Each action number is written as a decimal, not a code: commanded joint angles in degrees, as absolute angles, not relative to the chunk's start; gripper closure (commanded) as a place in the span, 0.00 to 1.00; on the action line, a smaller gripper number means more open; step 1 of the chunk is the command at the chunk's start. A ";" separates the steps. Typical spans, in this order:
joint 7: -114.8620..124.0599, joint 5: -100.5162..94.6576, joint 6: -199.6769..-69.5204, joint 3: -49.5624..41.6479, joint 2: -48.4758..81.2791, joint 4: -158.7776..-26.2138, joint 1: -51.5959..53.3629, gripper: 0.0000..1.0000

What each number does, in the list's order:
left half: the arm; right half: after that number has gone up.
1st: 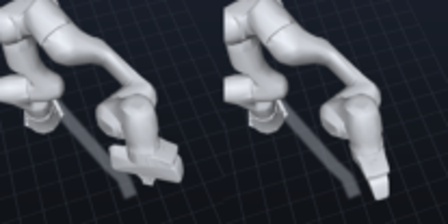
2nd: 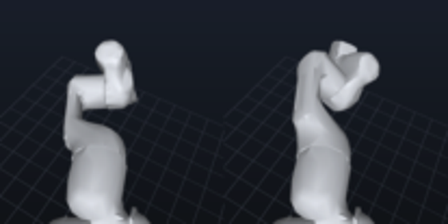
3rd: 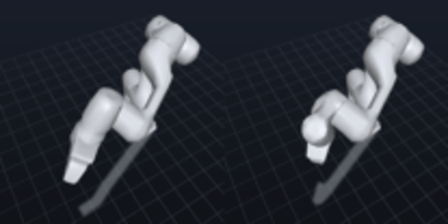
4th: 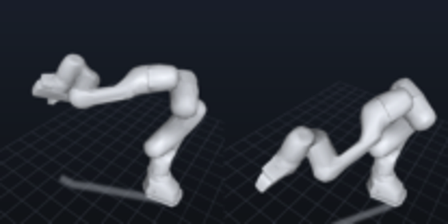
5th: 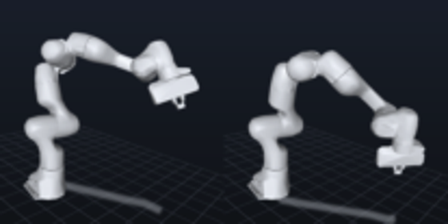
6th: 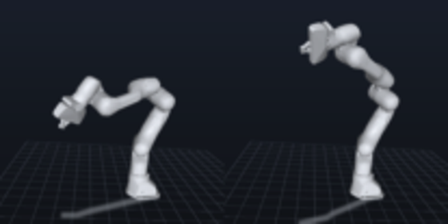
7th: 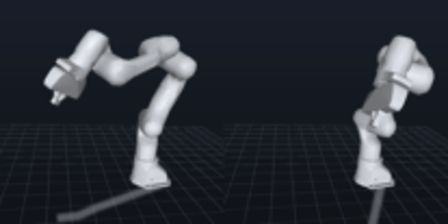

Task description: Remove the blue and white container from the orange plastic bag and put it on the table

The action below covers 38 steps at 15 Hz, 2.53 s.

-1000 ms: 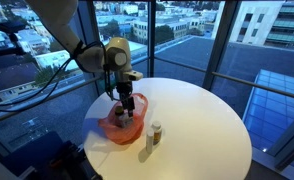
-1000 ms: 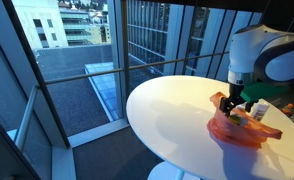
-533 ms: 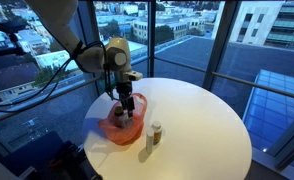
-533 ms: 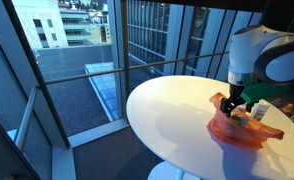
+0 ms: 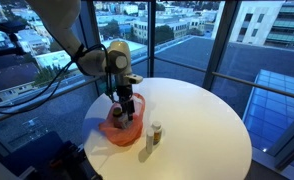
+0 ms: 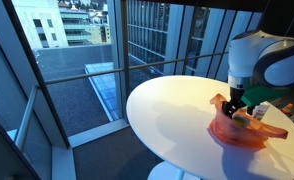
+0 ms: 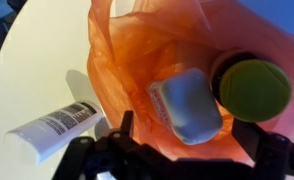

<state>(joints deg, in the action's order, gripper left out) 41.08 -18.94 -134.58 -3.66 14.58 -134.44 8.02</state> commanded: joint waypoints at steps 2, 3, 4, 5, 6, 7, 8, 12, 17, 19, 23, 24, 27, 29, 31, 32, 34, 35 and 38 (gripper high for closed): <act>42.56 -20.51 -134.38 -4.25 15.36 -134.19 8.23 0.00; 42.60 -20.52 -134.36 -4.33 15.44 -134.18 8.26 0.25; 42.67 -20.49 -134.32 -4.39 15.45 -134.17 8.28 0.27; 42.68 -20.47 -134.26 -4.45 15.39 -134.17 8.28 0.33; 42.63 -20.47 -134.14 -4.50 15.21 -134.16 8.27 0.44; 42.58 -20.46 -134.05 -4.54 15.01 -134.15 8.26 0.51; 42.37 -20.29 -133.94 -4.53 14.76 -134.16 8.19 0.60; 40.84 -19.39 -133.44 -4.40 12.27 -134.25 7.62 0.79; 38.59 -17.92 -132.88 -3.83 8.55 -134.18 6.28 0.79; 37.21 -17.03 -132.90 -3.53 7.17 -134.08 5.63 0.79; 32.27 -12.56 -132.88 -2.84 4.49 -133.63 4.11 0.79; 31.02 -11.38 -132.71 -2.83 3.80 -133.48 3.79 0.79; 28.62 -9.24 -132.07 -3.12 1.28 -133.01 2.57 0.79; 28.11 -8.98 -131.36 -3.42 -0.30 -132.82 1.50 0.79; 28.01 -9.23 -130.68 -3.69 -1.77 -132.90 0.18 0.79; 27.93 -9.19 -130.26 -3.87 -2.45 -132.95 -0.57 0.79; 27.62 -8.88 -129.66 -4.18 -3.07 -132.83 -1.98 0.79; 27.38 -8.75 -129.57 -4.32 -3.21 -132.85 -2.57 0.79; 26.04 -8.16 -130.13 -4.60 -2.12 -132.64 -3.82 0.79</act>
<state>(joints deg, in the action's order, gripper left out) 28.94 -10.33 -131.10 -4.43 -2.31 -133.31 -2.75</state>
